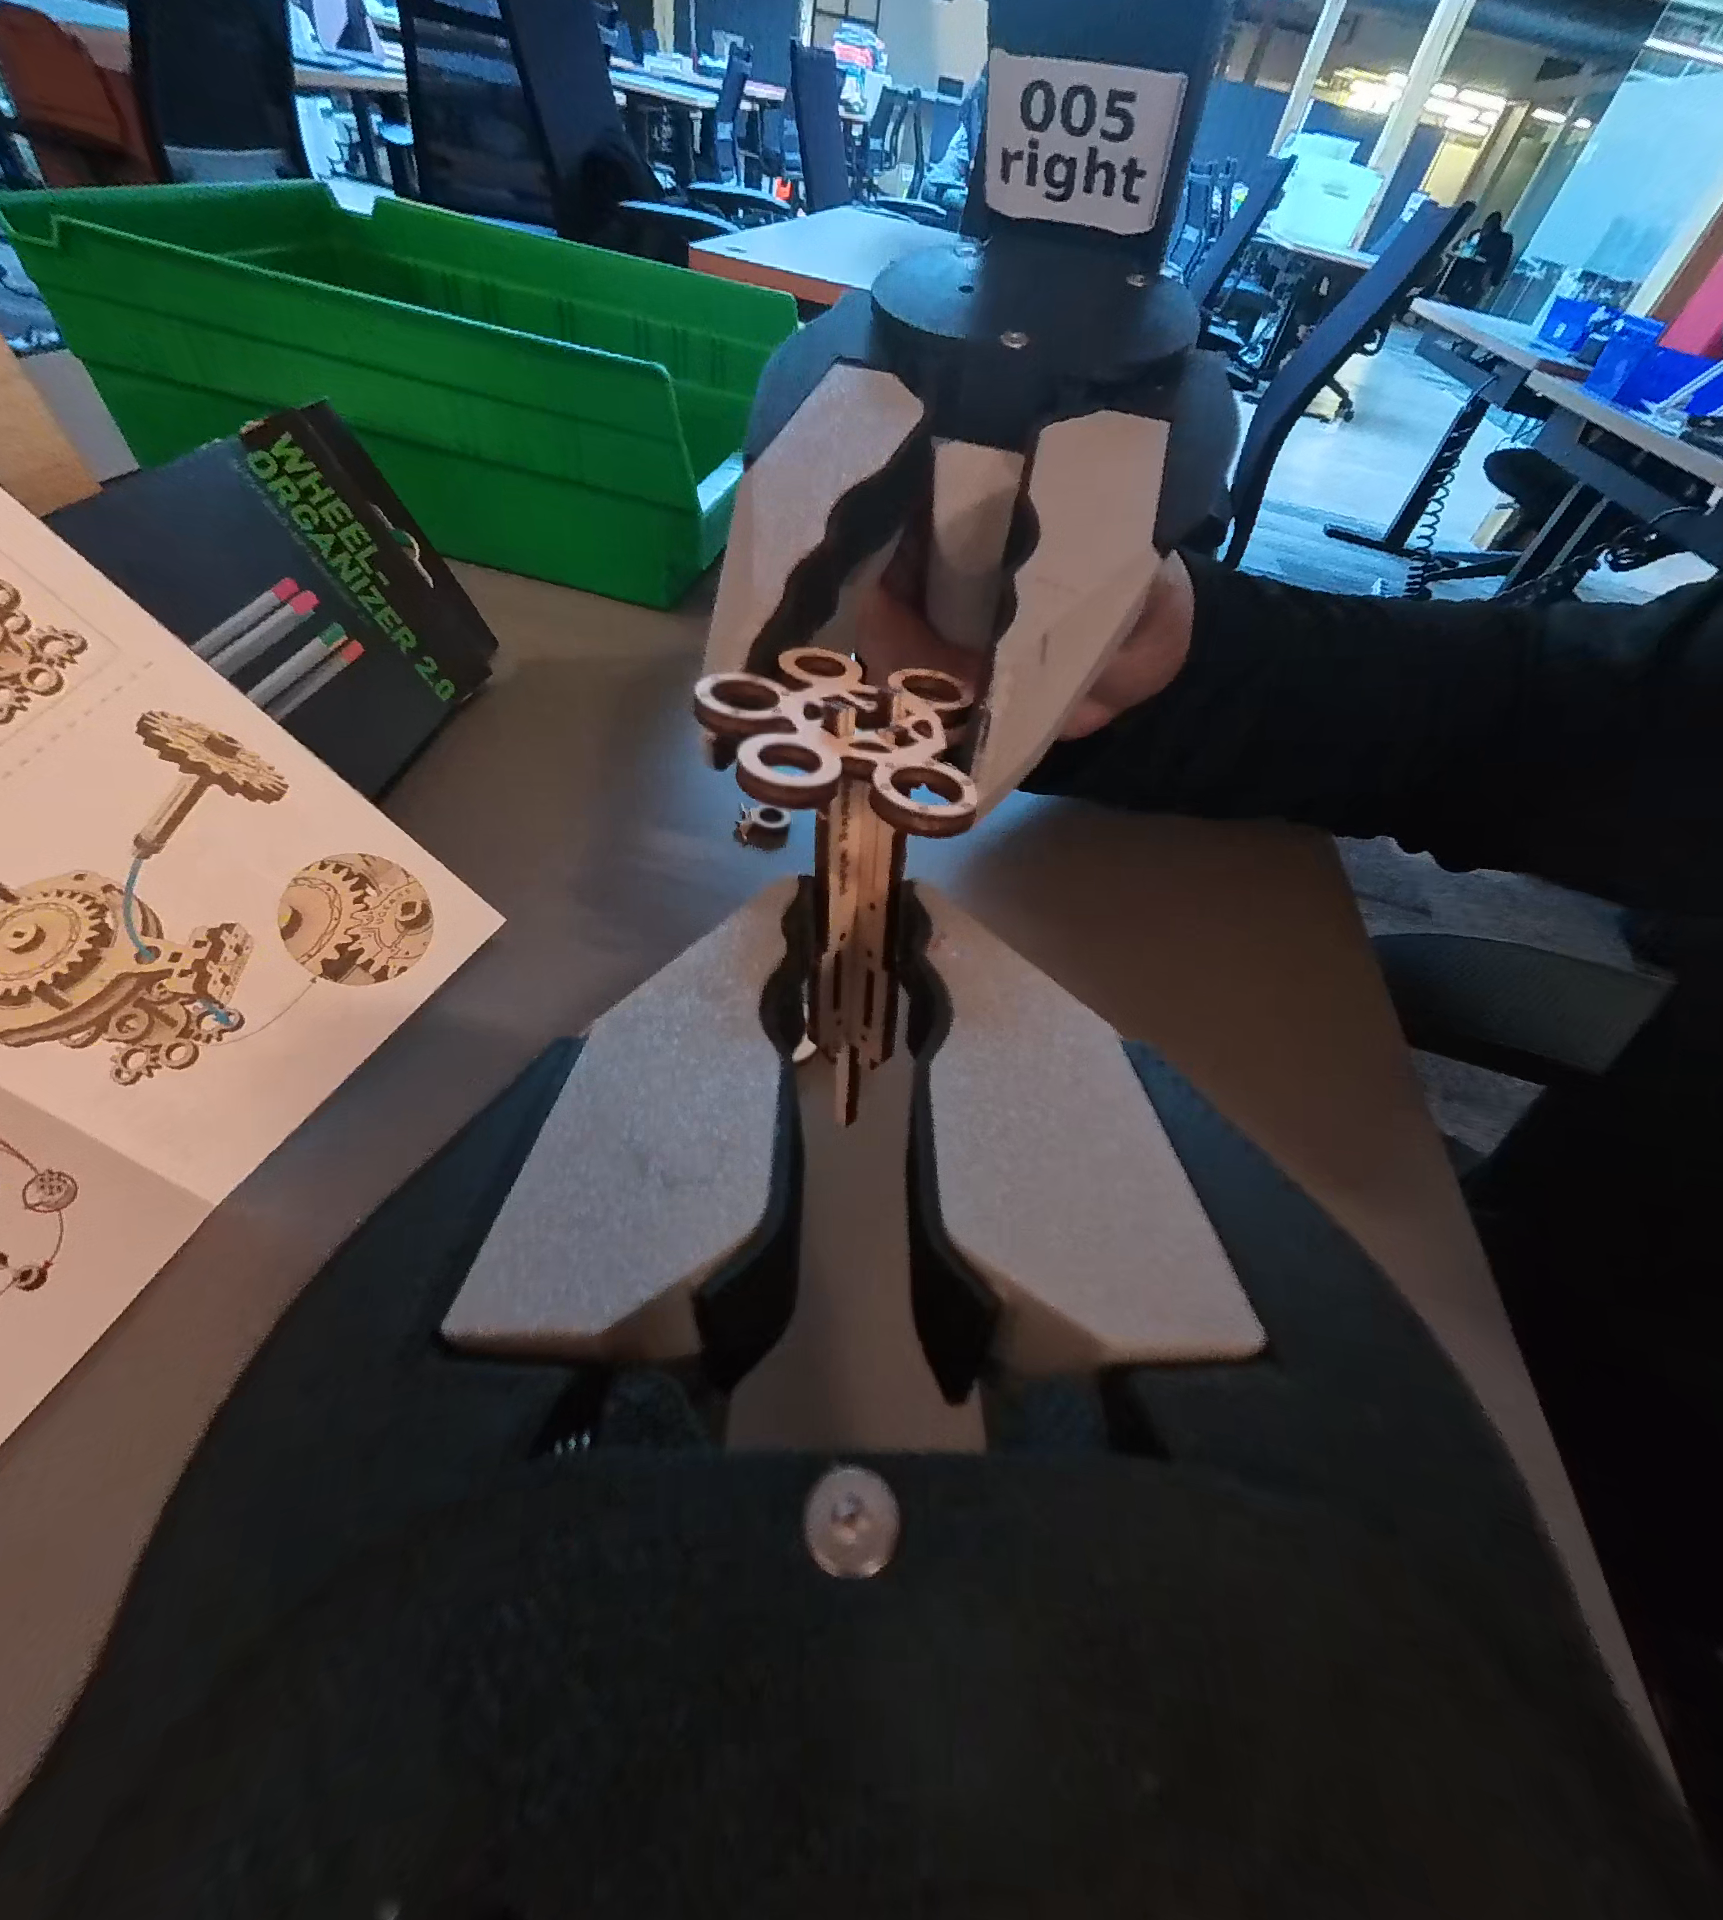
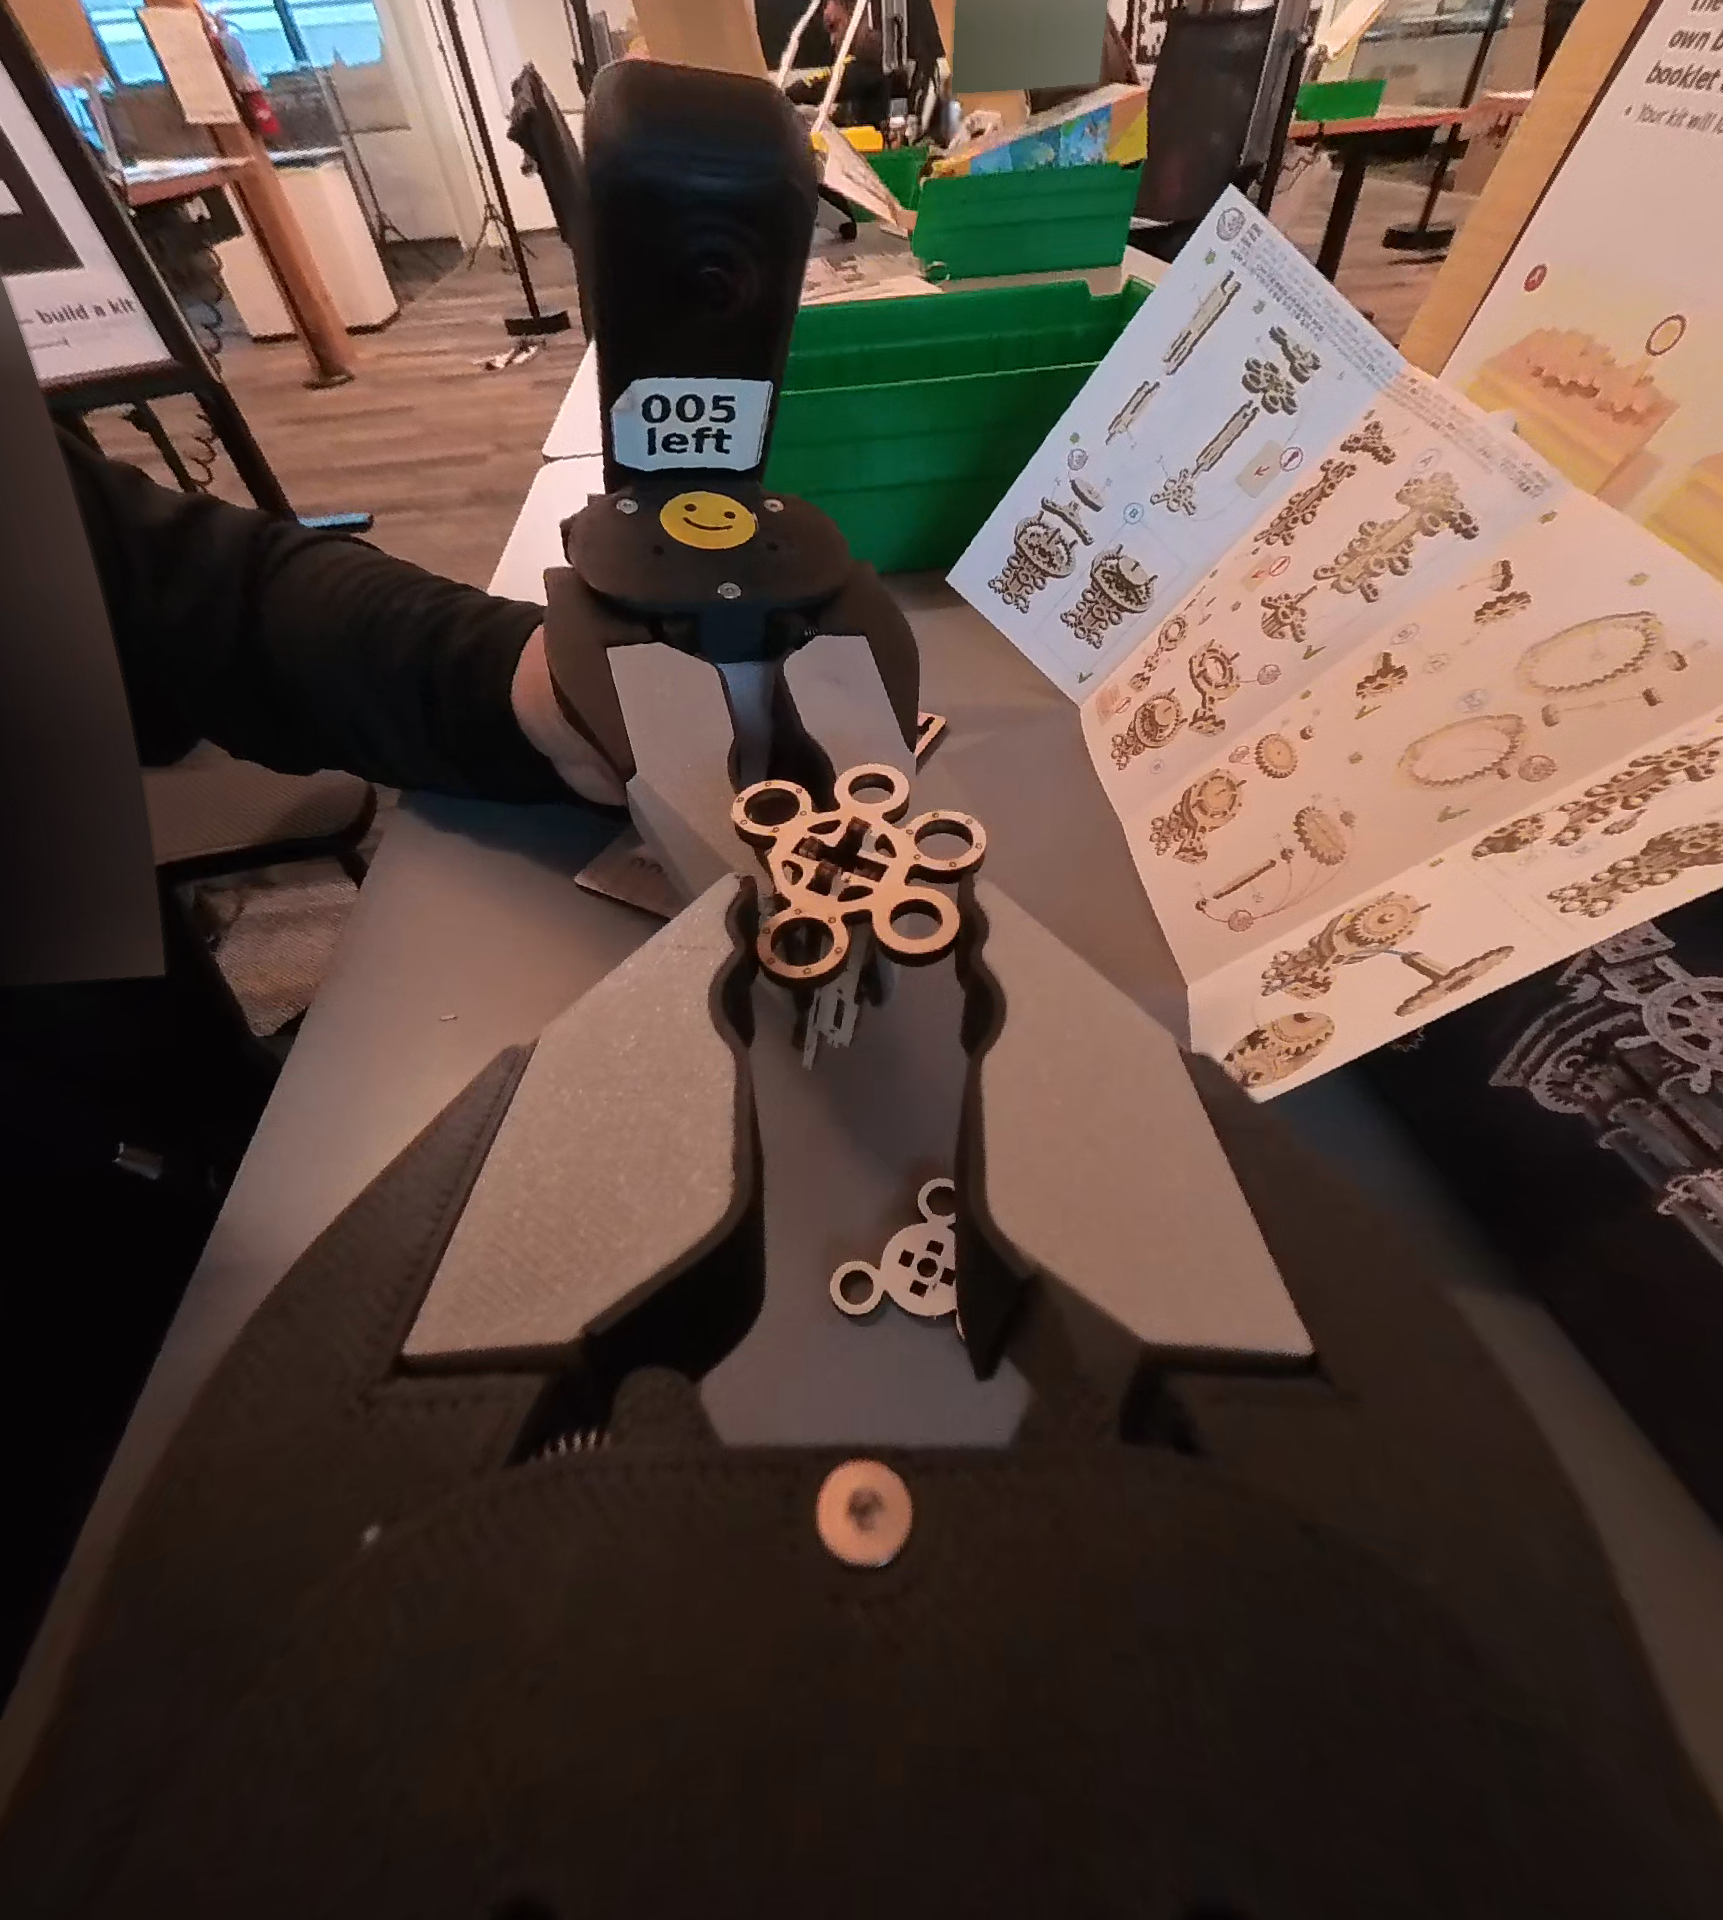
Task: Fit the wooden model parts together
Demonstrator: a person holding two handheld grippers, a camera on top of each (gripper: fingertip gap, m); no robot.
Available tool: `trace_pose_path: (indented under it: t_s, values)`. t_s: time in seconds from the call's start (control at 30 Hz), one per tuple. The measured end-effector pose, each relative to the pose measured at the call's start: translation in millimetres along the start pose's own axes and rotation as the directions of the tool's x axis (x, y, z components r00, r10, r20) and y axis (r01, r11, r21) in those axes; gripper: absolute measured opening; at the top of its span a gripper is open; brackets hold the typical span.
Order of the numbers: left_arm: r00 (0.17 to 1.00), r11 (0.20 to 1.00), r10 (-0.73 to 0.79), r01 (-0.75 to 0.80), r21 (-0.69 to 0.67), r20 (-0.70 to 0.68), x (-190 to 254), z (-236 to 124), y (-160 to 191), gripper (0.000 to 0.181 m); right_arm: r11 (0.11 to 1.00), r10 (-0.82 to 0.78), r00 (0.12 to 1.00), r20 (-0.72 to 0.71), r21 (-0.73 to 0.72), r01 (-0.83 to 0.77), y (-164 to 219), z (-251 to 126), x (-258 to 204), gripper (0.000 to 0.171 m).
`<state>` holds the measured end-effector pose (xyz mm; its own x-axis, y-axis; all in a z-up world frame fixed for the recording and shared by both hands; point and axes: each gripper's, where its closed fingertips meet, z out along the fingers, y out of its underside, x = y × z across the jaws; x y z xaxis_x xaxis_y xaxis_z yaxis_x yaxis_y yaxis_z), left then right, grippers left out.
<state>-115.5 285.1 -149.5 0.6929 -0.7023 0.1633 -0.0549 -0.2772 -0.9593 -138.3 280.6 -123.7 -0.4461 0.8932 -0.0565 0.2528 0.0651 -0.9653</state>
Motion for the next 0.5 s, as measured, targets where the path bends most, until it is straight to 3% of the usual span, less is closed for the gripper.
trace_pose_path:
  t_s: [0.5]
  values:
    - [0.997, 0.999, -0.051, 0.051, 0.003, -0.049, 3.2, 0.2, 1.8, 0.012, 0.996, 0.052, 0.996, 0.079, 0.068, -0.057, -7.6, -11.2, -0.4, 0.047]
